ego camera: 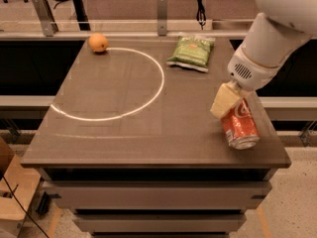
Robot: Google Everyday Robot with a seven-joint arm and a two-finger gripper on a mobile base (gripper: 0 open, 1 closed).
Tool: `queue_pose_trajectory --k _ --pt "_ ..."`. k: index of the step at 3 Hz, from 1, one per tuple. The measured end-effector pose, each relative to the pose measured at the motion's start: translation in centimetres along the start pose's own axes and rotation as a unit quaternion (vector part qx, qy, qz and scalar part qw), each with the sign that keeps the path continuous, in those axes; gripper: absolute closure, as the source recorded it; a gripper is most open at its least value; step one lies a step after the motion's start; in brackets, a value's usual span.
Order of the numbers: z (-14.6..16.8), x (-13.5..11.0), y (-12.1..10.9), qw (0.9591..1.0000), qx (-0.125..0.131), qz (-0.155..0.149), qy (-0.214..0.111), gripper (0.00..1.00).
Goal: Place coke can upright
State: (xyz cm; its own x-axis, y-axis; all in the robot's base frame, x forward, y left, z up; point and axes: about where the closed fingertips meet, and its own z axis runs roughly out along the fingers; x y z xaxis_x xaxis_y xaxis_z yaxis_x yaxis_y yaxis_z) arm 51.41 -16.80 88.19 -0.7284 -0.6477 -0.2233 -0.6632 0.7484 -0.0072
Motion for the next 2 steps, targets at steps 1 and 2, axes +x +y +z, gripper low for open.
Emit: queue_pose_trajectory --k 1,2 --pt "-2.3 -1.9 0.3 0.9983 -0.001 -0.026 -0.052 1.0" --pt "-3.9 -4.3 0.5 0.9891 -0.02 -0.061 -0.132 1.0"
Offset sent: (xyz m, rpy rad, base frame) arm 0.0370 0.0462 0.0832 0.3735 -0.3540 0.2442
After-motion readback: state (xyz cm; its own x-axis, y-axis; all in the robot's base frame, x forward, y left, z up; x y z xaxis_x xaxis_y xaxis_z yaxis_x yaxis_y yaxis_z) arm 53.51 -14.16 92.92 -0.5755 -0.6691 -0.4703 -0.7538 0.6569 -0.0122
